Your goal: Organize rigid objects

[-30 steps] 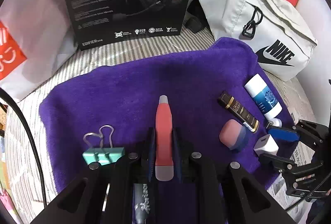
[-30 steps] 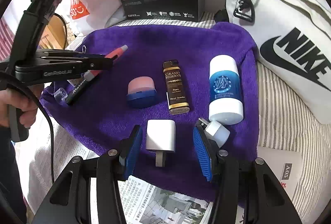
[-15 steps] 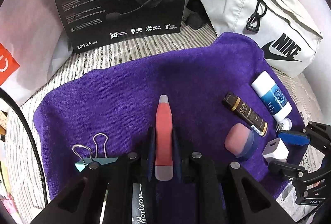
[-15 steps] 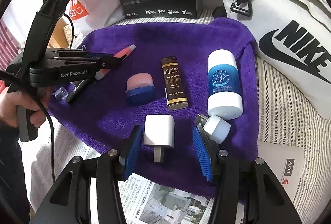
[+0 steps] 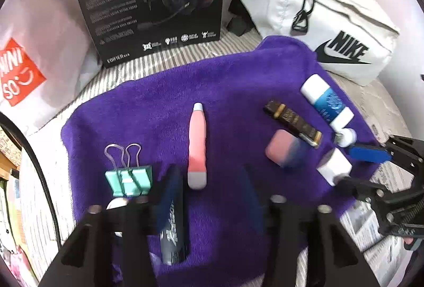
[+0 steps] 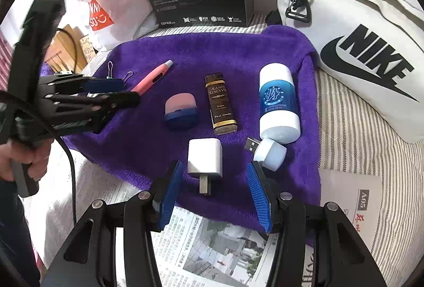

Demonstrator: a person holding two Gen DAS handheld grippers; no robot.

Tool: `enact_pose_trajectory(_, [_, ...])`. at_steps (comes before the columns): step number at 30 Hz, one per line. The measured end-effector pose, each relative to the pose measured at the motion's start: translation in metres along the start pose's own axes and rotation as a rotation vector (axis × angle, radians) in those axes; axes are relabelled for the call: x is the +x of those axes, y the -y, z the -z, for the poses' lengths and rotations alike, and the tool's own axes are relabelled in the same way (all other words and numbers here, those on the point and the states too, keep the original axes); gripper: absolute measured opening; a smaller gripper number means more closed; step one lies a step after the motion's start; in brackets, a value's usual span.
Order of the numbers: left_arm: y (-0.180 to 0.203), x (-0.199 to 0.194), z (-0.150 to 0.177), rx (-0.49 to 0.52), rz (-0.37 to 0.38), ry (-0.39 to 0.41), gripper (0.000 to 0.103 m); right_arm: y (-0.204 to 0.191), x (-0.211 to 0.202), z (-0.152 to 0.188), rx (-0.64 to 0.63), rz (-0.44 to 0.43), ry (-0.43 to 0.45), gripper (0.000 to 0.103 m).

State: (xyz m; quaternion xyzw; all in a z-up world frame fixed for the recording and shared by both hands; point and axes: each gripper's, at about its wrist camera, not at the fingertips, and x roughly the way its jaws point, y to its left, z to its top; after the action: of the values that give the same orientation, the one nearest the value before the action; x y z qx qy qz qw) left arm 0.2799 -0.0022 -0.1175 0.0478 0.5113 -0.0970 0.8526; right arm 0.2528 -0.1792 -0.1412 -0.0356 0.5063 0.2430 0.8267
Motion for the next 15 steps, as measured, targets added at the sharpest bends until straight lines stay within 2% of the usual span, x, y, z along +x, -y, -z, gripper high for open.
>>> enact_pose_trajectory(1, [0.000, -0.004, 0.002, 0.002, -0.004, 0.007, 0.061, 0.000, -0.001, 0.001, 0.004, 0.002, 0.002, 0.051])
enact_pose_trajectory(9, [0.001, -0.017, 0.028, -0.018, 0.001, -0.008, 0.061, 0.001, -0.010, 0.007, 0.042, 0.021, 0.024, 0.053])
enact_pose_trajectory(11, [0.002, -0.020, 0.034, -0.023, -0.003, -0.010, 0.061, 0.001, -0.011, 0.009, 0.052, 0.032, 0.028, 0.057])
enact_pose_trajectory(15, [-0.002, -0.020, 0.045, -0.061, 0.003, -0.022, 0.068, 0.003, -0.012, 0.011, 0.071, 0.042, 0.037, 0.059])
